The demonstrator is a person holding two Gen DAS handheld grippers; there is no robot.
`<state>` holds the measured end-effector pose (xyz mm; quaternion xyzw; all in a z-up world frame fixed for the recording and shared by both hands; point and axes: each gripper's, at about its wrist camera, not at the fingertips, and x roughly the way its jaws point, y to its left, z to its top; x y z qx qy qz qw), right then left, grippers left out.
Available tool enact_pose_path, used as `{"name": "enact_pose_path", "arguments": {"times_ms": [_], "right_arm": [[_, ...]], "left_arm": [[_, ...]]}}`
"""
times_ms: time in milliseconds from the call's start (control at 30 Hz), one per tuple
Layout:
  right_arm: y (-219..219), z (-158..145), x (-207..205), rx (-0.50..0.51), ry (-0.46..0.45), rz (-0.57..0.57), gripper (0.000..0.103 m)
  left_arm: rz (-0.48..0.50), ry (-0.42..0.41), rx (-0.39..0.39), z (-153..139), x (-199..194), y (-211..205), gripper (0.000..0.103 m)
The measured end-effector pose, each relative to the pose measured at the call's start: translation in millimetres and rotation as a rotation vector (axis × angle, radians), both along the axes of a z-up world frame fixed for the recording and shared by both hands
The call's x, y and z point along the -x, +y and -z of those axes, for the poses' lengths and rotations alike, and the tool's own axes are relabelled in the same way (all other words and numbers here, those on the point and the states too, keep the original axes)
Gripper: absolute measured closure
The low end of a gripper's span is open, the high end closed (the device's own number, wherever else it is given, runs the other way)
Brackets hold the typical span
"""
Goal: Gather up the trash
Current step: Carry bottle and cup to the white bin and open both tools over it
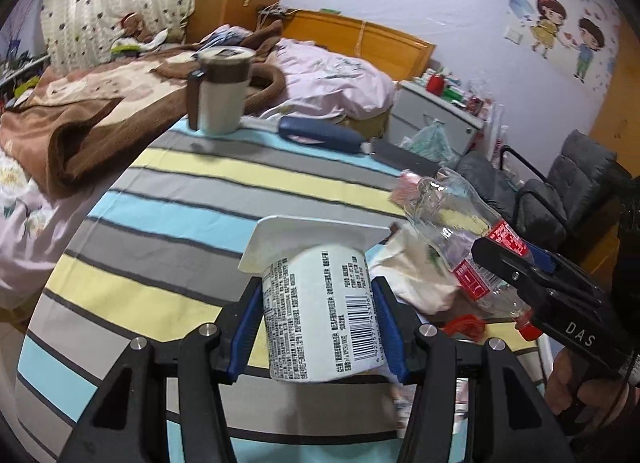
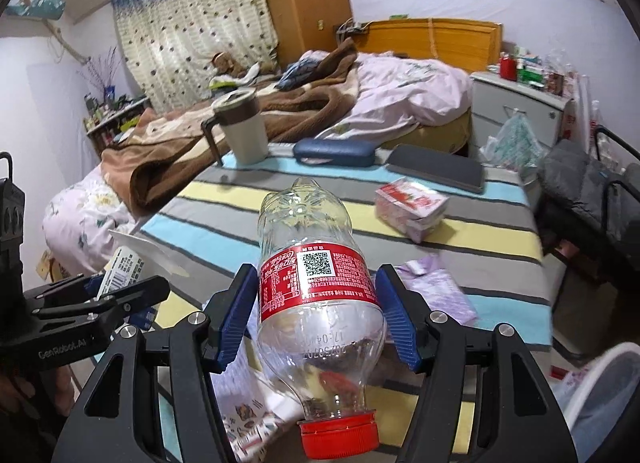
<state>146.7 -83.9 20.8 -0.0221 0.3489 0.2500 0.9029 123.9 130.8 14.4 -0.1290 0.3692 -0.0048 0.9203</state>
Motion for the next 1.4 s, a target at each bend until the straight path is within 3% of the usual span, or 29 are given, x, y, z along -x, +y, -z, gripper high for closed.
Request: {"name": "enact_pose_path", "arguments": {"times_ms": [433, 833, 1167, 1400], "right_arm": [[-69, -23, 28, -0.027, -0.096, 0.179, 0.040], [-146, -23, 58, 0.010, -0.125, 0.426, 0.040], [-204, -10, 81, 0.044, -0.099, 0.588, 0.040], [-228, 9, 83, 0.102, -0.041, 0.641, 0.040]], "left_arm": [[0.174, -0.075, -0.032, -28, 3, -77, 0.047], [0.415, -0.084, -0.047, -31, 2, -187, 0.047], [0.578, -0.079, -0.072, -28, 7, -273, 0.047], [0.642, -0.030, -0.100, -12, 4, -316, 0.047]]}}
